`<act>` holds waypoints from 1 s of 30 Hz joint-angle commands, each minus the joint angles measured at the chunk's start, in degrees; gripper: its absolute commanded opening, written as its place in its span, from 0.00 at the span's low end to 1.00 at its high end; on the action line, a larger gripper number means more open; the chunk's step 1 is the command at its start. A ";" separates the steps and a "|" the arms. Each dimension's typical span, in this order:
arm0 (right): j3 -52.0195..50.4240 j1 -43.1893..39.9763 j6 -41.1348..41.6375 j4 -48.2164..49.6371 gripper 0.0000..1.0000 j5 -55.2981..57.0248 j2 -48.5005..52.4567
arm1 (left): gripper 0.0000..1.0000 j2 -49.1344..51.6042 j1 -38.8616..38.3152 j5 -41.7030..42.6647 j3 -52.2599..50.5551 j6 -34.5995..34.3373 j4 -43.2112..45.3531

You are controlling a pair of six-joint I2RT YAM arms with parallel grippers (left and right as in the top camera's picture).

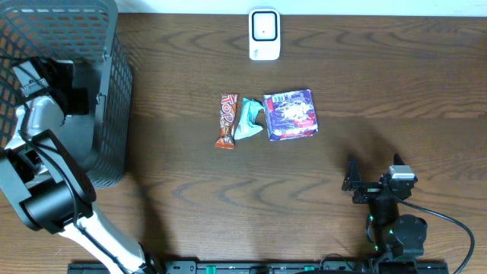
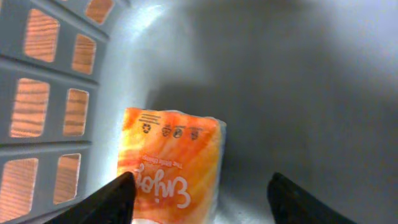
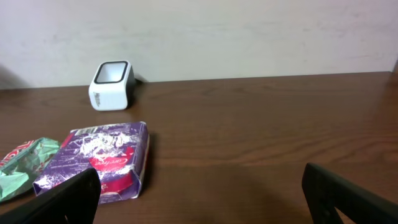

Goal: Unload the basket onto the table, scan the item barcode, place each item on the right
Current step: 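Reach the left gripper into the basket and grasp the orange packet, then place the orange packet left of the brown TOP bar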

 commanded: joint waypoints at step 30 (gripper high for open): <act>-0.20 -0.24 -0.46 -0.09 0.99 0.26 -0.31 | 0.07 -50.18 -8.24 13.86 0.35 -50.29 8.39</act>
